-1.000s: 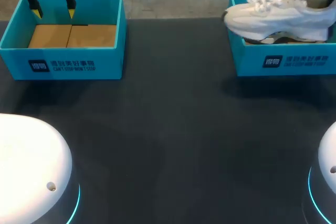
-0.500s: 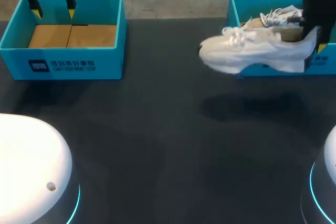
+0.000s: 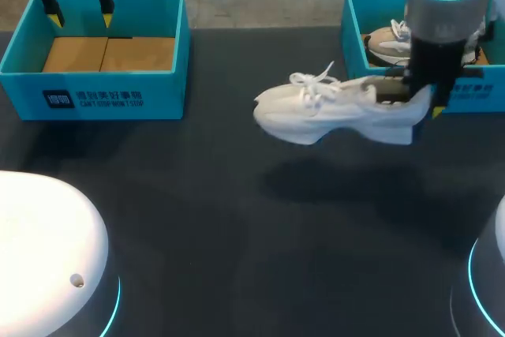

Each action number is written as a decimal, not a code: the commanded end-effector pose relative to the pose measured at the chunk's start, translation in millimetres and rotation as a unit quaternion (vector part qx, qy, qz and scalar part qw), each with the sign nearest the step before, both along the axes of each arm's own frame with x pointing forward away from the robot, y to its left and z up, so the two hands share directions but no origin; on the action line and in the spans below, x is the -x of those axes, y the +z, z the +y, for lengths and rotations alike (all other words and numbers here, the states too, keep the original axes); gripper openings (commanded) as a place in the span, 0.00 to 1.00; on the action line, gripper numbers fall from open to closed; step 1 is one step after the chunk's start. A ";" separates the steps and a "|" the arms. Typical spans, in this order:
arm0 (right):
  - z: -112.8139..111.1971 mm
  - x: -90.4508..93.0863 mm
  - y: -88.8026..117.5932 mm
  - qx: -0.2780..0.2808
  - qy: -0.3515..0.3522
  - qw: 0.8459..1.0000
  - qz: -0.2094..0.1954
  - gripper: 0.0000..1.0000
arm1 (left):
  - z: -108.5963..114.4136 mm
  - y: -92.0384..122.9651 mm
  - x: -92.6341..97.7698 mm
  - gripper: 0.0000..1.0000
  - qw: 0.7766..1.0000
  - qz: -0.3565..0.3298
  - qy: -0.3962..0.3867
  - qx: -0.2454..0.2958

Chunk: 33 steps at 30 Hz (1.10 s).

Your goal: Take the shoe out of the shoebox, open the shoe tongue, remove and reinsert the insole, then place the shoe into the shoebox

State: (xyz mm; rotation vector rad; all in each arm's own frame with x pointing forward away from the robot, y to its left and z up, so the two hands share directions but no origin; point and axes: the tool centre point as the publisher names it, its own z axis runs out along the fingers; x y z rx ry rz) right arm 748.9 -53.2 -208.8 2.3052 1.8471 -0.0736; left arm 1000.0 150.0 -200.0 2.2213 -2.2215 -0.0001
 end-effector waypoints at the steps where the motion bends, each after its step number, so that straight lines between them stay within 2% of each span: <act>1: 27.1 -0.3 -20.4 0.001 -0.004 1.000 -0.004 0.00 | 0.0 0.0 0.0 1.00 1.000 0.000 0.000 0.000; 7: 60.0 0.1 -45.4 -0.007 -0.002 1.000 0.012 0.00 | 0.0 0.0 0.0 1.00 1.000 0.000 0.000 0.000; 14: 80.6 8.5 -67.5 -0.014 0.006 1.000 0.020 0.00 | 0.0 0.0 0.0 1.00 1.000 0.000 0.000 0.000; 22: 79.0 28.4 -89.9 -0.011 0.021 0.999 0.026 0.00 | 0.0 0.0 0.0 1.00 1.000 0.000 0.000 0.000; 33: 61.6 36.0 -109.0 -0.009 0.023 0.999 0.021 0.00 | 0.0 0.0 0.0 1.00 1.000 0.000 0.000 0.000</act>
